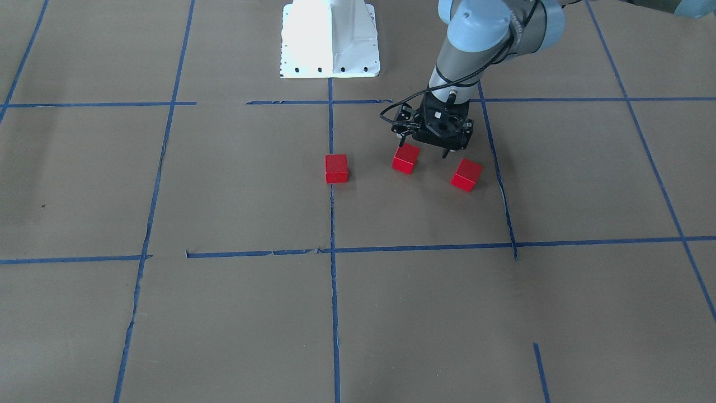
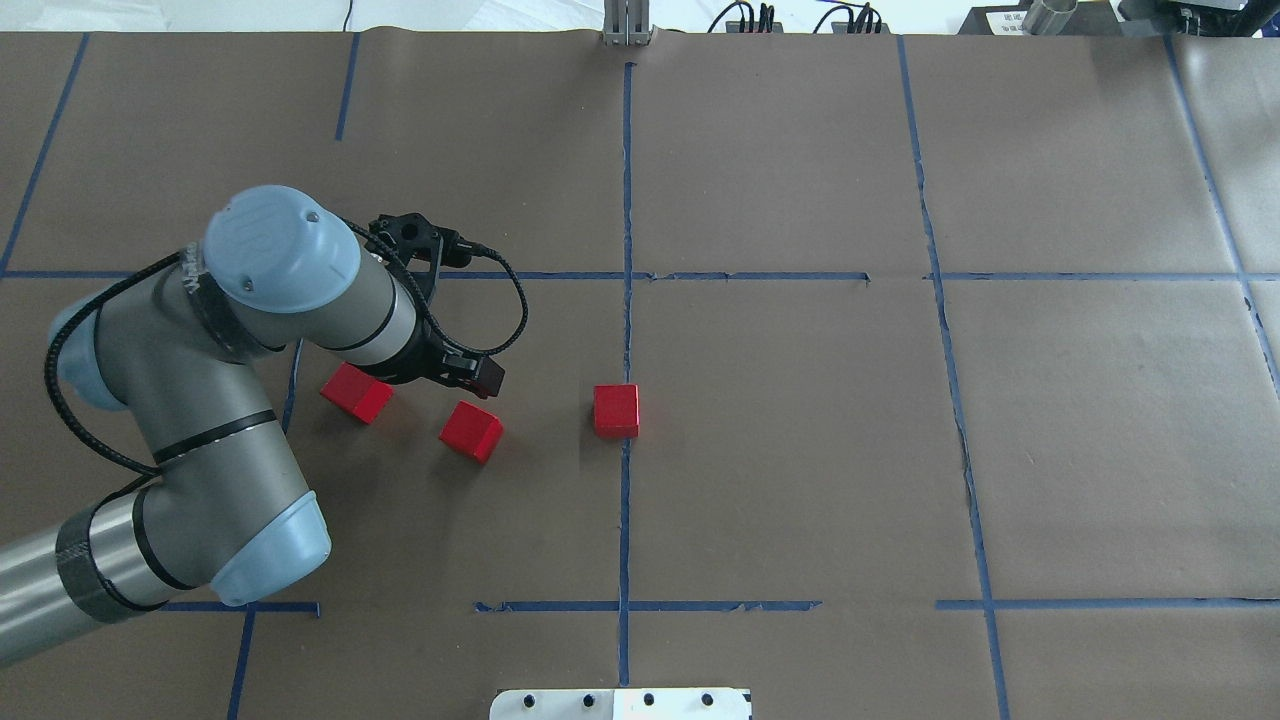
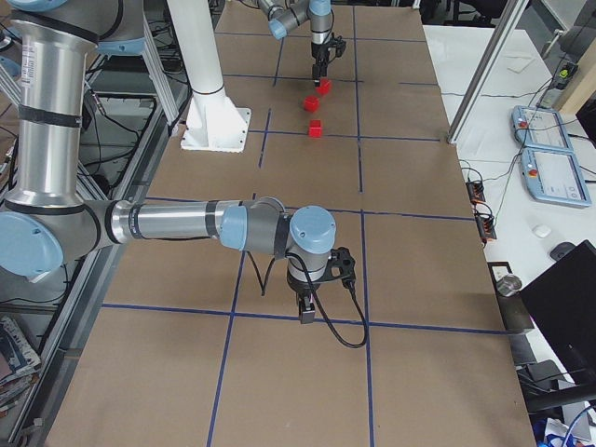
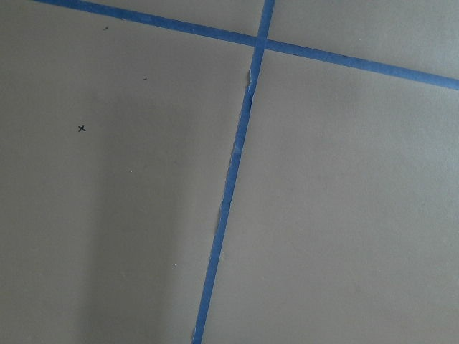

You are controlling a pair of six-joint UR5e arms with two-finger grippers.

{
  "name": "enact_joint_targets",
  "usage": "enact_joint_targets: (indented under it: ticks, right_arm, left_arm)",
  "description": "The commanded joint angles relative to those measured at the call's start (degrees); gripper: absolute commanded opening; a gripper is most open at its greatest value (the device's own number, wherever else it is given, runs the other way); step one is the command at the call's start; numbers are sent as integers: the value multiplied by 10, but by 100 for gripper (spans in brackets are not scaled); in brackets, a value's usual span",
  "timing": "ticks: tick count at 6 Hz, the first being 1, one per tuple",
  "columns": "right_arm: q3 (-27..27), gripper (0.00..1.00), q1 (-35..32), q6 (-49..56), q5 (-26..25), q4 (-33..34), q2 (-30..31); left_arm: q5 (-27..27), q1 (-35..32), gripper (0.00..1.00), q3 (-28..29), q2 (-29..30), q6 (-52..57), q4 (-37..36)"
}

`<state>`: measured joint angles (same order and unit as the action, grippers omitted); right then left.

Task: Form red blocks into L shape at center
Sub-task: 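Move the left gripper down onto the red cube nearer the center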

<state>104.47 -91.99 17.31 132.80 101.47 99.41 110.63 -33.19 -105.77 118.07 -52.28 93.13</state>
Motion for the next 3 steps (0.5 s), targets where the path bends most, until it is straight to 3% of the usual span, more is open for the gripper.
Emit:
enact_joint_targets:
  ticks: [1,3]
  right_arm:
    - [-1,100,0,0,0,0,0]
    - [-1,100,0,0,0,0,0]
  left_arm:
    - [-7,18,100,39,6,-5,30]
    - [-7,31,100,79,6,-5,71]
